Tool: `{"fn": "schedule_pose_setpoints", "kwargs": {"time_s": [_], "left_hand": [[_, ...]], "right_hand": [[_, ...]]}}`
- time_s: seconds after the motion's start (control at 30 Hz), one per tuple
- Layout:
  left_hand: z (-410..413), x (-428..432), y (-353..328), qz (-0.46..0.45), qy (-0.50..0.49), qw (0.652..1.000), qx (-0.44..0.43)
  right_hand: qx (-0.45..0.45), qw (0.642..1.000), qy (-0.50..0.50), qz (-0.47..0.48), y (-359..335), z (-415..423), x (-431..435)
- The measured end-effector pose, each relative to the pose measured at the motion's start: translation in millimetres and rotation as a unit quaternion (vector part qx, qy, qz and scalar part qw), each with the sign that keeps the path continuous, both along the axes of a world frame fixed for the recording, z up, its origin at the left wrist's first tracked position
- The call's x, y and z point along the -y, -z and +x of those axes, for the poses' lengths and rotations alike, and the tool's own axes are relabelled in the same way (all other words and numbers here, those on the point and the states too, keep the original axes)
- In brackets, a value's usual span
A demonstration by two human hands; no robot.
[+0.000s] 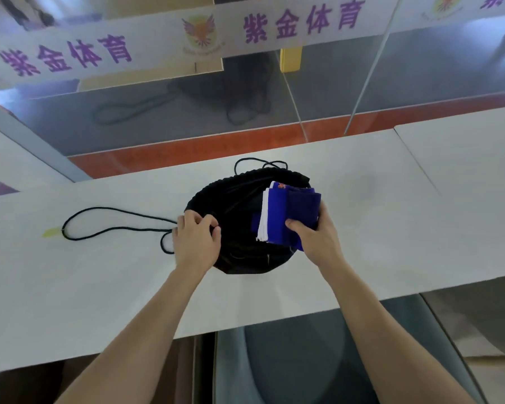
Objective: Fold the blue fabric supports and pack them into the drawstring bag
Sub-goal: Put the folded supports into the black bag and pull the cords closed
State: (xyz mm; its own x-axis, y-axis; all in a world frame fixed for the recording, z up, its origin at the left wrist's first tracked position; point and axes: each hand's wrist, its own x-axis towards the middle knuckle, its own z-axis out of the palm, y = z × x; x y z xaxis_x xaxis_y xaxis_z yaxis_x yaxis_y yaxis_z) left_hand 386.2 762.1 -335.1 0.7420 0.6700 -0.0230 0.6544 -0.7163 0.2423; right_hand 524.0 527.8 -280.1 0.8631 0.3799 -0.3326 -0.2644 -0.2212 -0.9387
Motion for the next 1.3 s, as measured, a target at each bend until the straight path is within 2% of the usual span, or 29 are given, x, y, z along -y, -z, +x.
{"fn": "schedule_pose_setpoints", "kwargs": {"time_s": [0.07, 0.17, 0.2, 0.37, 0.43, 0.57, 0.7, 0.77, 0.9, 0.97, 1.07, 1.2, 1.3], "left_hand": [[9, -19, 5, -0.009, -0.005, 1.0, -0.022], [27, -36, 1, -0.158, -0.081, 0.982, -0.066], [32, -39, 2, -0.18, -0.085, 0.977, -0.079], [35, -37, 9, -0.184, -0.051, 0.972, -0.137], [29, -40, 13, -0.21, -0.046, 0.971, -0.108], [19, -55, 7, -0.297, -0.02, 0.954, -0.044], [7, -64, -10, -0.37, 0.032, 0.928, -0.012], [0, -67, -14, -0.366, 0.059, 0.929, -0.001], [-7, -71, -8, -0.362, 0.117, 0.924, 0.024], [-9, -71, -15, -0.354, 0.13, 0.926, 0.012], [-15, -75, -28, -0.355, 0.141, 0.923, -0.046], [-26, -84, -43, -0.338, 0.175, 0.919, -0.102], [-28, -86, -49, -0.337, 0.185, 0.918, -0.097]], "right_hand": [[-0.005, 1.0, -0.006, 0.006, 4, 4, -20], [0.017, 0.998, -0.026, -0.049, 6, 6, -48], [0.034, 0.996, -0.038, -0.076, 8, 6, -55], [0.07, 0.983, -0.059, -0.156, 6, 6, -81], [0.064, 0.983, -0.046, -0.165, 8, 5, -86], [0.029, 0.994, -0.013, -0.109, 6, -4, -94], [-0.122, 0.992, 0.014, -0.002, 15, -17, -108], [-0.117, 0.992, -0.011, -0.043, 22, -20, -118], [-0.001, 0.979, -0.096, -0.181, 23, -21, -132], [0.02, 0.978, -0.112, -0.174, 24, -24, -136], [-0.013, 0.985, -0.113, -0.132, 28, -30, -139], [0.016, 0.967, -0.161, -0.198, 38, -35, -131], [0.007, 0.968, -0.173, -0.18, 41, -41, -131]]}}
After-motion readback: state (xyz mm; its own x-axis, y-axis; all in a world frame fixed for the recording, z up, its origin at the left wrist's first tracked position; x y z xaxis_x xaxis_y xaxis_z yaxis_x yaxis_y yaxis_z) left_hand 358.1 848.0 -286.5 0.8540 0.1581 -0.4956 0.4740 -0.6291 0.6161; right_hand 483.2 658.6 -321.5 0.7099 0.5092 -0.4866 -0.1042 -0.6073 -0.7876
